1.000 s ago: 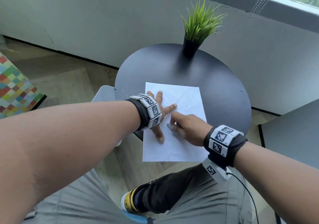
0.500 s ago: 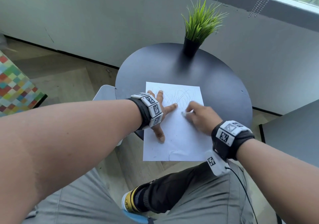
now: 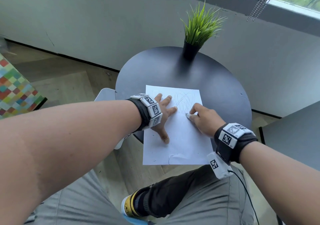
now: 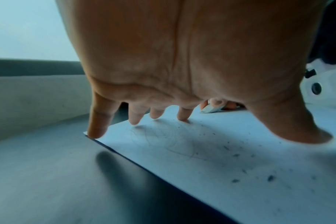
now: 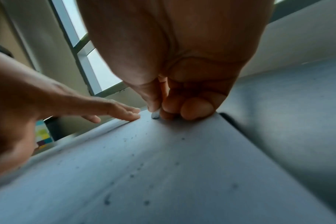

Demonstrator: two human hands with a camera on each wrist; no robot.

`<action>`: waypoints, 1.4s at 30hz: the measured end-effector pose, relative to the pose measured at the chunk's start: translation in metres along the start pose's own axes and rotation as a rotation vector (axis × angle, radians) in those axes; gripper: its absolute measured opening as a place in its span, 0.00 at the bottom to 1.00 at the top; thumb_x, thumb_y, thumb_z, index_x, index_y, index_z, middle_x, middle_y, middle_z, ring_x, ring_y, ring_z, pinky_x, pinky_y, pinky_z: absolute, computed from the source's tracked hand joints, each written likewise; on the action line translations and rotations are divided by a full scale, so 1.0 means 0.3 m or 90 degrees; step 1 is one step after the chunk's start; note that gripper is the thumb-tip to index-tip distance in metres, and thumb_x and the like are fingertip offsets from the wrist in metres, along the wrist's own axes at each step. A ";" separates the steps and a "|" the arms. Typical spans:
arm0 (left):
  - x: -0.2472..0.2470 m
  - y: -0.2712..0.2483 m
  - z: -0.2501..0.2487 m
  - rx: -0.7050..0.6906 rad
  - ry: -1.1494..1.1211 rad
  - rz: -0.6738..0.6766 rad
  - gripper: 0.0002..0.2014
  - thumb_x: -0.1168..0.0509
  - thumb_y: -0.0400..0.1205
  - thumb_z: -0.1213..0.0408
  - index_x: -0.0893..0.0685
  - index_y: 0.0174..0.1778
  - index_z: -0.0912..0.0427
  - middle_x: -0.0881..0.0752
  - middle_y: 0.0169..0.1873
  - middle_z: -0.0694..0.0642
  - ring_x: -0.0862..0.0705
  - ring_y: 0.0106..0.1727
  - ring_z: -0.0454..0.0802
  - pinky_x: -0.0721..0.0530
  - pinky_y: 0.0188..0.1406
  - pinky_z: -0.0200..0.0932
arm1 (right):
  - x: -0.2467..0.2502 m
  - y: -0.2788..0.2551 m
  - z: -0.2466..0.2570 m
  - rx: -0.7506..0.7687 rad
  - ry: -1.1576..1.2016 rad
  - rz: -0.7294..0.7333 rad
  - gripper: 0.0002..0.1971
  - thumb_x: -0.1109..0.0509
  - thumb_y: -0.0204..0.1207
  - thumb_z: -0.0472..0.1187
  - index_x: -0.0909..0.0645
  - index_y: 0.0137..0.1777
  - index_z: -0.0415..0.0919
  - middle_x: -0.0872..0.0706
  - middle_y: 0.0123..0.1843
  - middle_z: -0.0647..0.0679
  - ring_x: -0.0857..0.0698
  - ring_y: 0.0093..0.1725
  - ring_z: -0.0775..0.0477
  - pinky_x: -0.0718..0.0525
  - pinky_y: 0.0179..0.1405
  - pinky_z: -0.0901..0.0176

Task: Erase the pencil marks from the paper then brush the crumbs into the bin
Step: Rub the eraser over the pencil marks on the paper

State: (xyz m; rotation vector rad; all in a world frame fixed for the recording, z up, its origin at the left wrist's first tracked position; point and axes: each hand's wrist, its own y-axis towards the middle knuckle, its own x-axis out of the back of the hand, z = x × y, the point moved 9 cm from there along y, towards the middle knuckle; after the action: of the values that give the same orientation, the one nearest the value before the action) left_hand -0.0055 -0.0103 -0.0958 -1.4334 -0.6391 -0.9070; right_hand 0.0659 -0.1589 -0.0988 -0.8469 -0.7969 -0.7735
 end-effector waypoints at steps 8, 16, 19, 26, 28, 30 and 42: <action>-0.023 0.006 -0.006 -0.024 -0.016 -0.041 0.67 0.31 0.58 0.17 0.58 0.87 0.39 0.56 0.88 0.54 0.52 0.86 0.70 0.26 0.71 0.76 | -0.093 -0.130 0.183 0.161 -0.176 0.069 0.12 0.42 0.85 0.53 0.30 0.56 0.46 0.15 0.51 0.43 0.18 0.49 0.36 0.21 0.44 0.49; -0.037 -0.014 -0.006 -0.006 -0.014 -0.021 0.68 0.32 0.61 0.18 0.64 0.88 0.39 0.63 0.88 0.56 0.56 0.87 0.70 0.30 0.73 0.76 | -0.031 -0.090 0.174 0.117 -0.213 0.036 0.10 0.44 0.86 0.48 0.32 0.55 0.41 0.17 0.50 0.42 0.21 0.48 0.37 0.27 0.41 0.50; -0.041 -0.015 -0.001 -0.005 -0.024 -0.015 0.68 0.31 0.60 0.18 0.65 0.88 0.39 0.65 0.88 0.56 0.58 0.87 0.70 0.32 0.74 0.77 | -0.168 -0.214 0.269 0.268 -0.238 0.161 0.04 0.41 0.83 0.42 0.33 0.52 0.44 0.20 0.47 0.48 0.22 0.46 0.39 0.30 0.40 0.53; -0.041 0.000 -0.011 0.015 -0.022 0.006 0.72 0.30 0.57 0.17 0.67 0.87 0.39 0.67 0.88 0.58 0.60 0.86 0.73 0.33 0.72 0.81 | -0.043 -0.114 0.190 0.168 -0.213 0.035 0.09 0.43 0.86 0.48 0.34 0.51 0.43 0.18 0.47 0.42 0.23 0.42 0.39 0.24 0.41 0.50; -0.041 -0.002 -0.012 0.014 -0.024 0.011 0.72 0.30 0.57 0.17 0.68 0.87 0.39 0.68 0.87 0.58 0.61 0.86 0.73 0.34 0.73 0.82 | -0.140 -0.182 0.257 0.271 -0.216 0.120 0.06 0.41 0.85 0.45 0.32 0.51 0.45 0.18 0.48 0.46 0.22 0.44 0.40 0.26 0.42 0.51; -0.038 0.001 -0.011 0.011 -0.025 0.007 0.72 0.30 0.57 0.17 0.67 0.87 0.39 0.67 0.88 0.58 0.61 0.86 0.73 0.34 0.73 0.82 | -0.142 -0.175 0.261 0.270 -0.209 0.134 0.05 0.39 0.84 0.46 0.28 0.54 0.45 0.16 0.51 0.45 0.19 0.49 0.39 0.23 0.45 0.51; -0.040 -0.002 -0.011 0.012 -0.025 -0.003 0.71 0.31 0.58 0.17 0.67 0.87 0.39 0.66 0.88 0.58 0.60 0.86 0.73 0.34 0.73 0.80 | -0.027 -0.035 0.124 0.049 -0.155 0.032 0.11 0.42 0.85 0.50 0.30 0.58 0.43 0.15 0.56 0.36 0.18 0.52 0.33 0.18 0.49 0.47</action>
State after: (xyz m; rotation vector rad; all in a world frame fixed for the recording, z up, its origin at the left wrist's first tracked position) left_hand -0.0130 -0.0119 -0.1058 -1.4358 -0.6794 -0.8762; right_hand 0.0428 -0.1295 -0.0864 -0.8987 -1.0106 -0.5974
